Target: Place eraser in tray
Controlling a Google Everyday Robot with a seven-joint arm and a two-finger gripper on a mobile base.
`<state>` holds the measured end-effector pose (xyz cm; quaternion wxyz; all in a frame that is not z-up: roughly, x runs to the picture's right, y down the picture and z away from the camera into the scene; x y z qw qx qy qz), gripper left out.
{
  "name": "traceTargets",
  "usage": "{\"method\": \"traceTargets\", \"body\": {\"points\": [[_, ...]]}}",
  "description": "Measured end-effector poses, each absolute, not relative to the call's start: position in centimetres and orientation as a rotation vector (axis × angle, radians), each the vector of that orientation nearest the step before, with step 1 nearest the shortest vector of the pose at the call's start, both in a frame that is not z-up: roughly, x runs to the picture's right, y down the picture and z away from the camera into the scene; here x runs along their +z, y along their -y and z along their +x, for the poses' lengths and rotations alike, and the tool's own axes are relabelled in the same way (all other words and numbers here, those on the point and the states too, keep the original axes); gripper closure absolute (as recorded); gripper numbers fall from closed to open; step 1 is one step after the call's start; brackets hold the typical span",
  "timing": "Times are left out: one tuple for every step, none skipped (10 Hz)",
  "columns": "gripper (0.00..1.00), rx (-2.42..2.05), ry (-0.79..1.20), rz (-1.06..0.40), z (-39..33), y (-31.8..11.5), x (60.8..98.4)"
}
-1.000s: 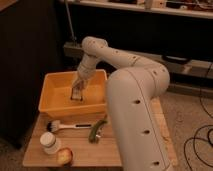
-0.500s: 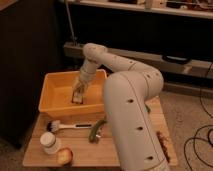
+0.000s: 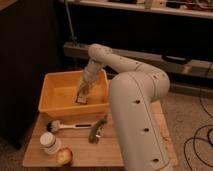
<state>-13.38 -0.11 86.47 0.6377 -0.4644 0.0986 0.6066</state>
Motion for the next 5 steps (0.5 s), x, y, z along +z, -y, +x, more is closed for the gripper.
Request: {"method": "traceTargets", "body": {"points": [[0.2,1.382,-0.222,-1.061,-13.72,0.08,86.47],[0.2,1.384,-0.221,-1.06,-13.63,0.14,86.47],[0.2,1.387,-0.222,-1.058,-13.33,0.17,86.53],[0.2,1.384,-0.222,-1.06,-13.49,0.12,86.51],[0.2,1.381,-0.221,-1.061,-13.71,0.08,86.47]]}}
